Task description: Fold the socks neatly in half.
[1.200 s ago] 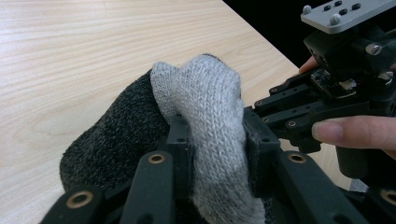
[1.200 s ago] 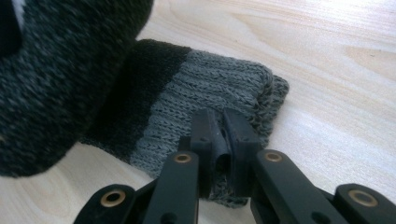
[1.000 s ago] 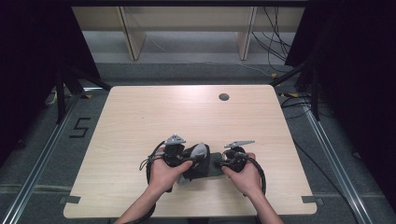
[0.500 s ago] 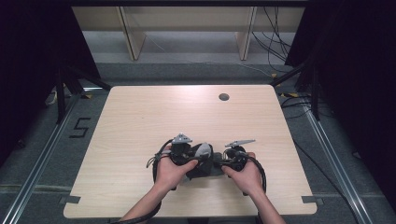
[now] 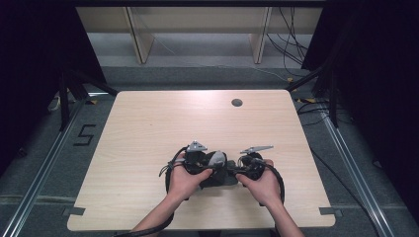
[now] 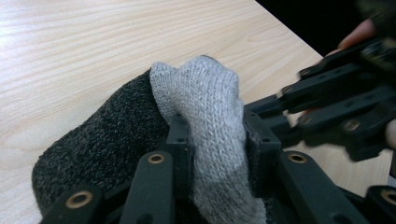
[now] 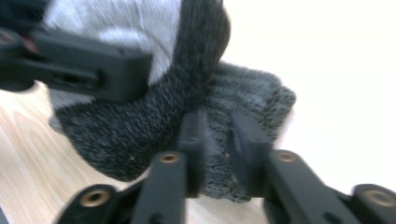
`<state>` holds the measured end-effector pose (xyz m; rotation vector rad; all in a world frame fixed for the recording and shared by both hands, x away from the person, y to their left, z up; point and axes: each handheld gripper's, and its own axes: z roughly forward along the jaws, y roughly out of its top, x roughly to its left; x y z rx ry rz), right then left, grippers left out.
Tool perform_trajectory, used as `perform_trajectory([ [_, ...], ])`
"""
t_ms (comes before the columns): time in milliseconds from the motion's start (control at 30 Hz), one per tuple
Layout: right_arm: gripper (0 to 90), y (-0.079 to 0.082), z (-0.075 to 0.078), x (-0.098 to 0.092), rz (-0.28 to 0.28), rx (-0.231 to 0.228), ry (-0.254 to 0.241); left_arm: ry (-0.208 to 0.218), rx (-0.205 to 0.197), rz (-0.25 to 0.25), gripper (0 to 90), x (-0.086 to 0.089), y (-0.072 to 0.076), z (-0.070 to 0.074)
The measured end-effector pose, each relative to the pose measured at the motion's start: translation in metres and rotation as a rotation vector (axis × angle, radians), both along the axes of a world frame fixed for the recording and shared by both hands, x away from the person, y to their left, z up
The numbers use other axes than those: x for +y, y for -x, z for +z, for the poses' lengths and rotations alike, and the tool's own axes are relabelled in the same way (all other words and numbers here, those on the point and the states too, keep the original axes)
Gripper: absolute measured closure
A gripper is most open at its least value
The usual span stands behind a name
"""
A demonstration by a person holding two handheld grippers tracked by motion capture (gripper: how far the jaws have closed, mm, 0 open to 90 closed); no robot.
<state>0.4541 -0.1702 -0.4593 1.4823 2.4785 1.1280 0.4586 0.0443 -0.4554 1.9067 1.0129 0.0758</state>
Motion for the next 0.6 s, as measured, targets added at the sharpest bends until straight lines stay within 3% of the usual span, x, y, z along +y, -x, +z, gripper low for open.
perform_trajectory([
  [67, 84.8, 0.0, 0.002, -0.002, -0.006, -0.004, 0.008, -0.028, -0.002, -0.009, 67.8, 0.0, 0.0, 0.0],
  [100, 85.1, 0.0, 0.001, -0.002, -0.003, -0.01, 0.026, -0.008, -0.002, 0.003, 67.8, -0.002, 0.001, -0.001],
  [200, 85.1, 0.0, -0.006, -0.001, -0.022, 0.006, 0.064, -0.009, -0.003, -0.002, 67.8, -0.002, 0.0, -0.002],
  [333, 85.1, -0.001, -0.011, -0.001, -0.033, -0.011, 0.056, -0.018, -0.001, 0.006, 67.7, -0.003, 0.0, -0.002],
  [500, 85.7, -0.002, -0.015, 0.0, -0.036, -0.002, 0.039, -0.026, 0.001, 0.009, 67.8, -0.005, -0.001, -0.004],
  [567, 85.9, -0.001, -0.016, 0.0, -0.043, -0.012, 0.055, -0.04, 0.006, -0.011, 67.7, -0.004, -0.002, -0.004],
  [600, 86.0, -0.001, -0.016, 0.0, -0.039, -0.016, 0.05, -0.033, 0.004, 0.005, 67.7, -0.005, -0.002, -0.005],
])
